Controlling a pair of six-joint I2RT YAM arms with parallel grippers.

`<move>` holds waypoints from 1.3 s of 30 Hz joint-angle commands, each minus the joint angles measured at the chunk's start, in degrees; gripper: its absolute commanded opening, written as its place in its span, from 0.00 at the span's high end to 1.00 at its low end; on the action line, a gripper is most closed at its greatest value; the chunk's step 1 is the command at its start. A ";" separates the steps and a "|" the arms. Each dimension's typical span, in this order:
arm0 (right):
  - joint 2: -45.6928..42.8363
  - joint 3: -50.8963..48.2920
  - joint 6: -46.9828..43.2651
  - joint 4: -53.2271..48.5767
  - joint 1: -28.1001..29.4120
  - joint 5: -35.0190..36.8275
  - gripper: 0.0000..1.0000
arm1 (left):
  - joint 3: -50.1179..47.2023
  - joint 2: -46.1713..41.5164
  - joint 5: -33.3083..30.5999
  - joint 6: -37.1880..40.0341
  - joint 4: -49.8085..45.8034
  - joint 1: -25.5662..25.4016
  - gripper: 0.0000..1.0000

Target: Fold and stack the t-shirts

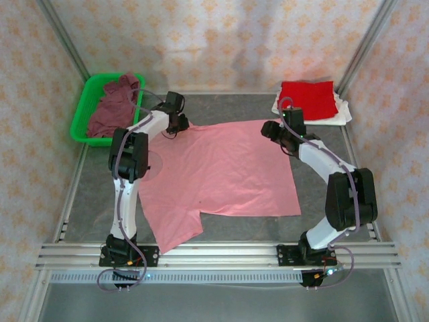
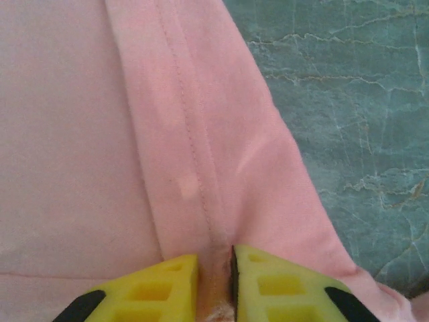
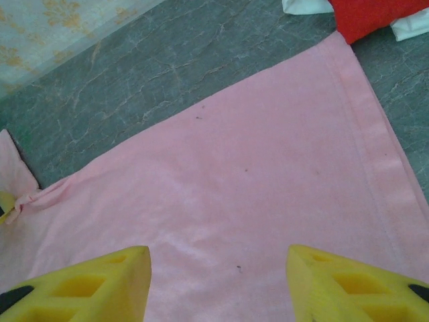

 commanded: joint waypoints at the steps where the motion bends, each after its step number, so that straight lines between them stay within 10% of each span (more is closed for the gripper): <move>1: -2.72 -1.18 -1.14 -0.66 0.03 0.74 0.44 | 2.77 2.46 -1.15 0.33 -2.90 -0.57 0.85; 6: -3.71 -1.98 -1.12 -0.61 -0.06 1.11 0.44 | 5.32 3.13 -1.82 0.64 -5.25 -0.51 0.98; 21: -4.20 -2.24 -0.85 -0.88 0.04 0.49 0.43 | 3.86 -0.53 -4.86 1.00 -5.65 -0.73 0.85; 39: -2.93 -1.74 -0.01 -0.66 0.05 -0.49 0.43 | 5.29 -1.98 -7.16 1.48 -7.24 -1.51 0.91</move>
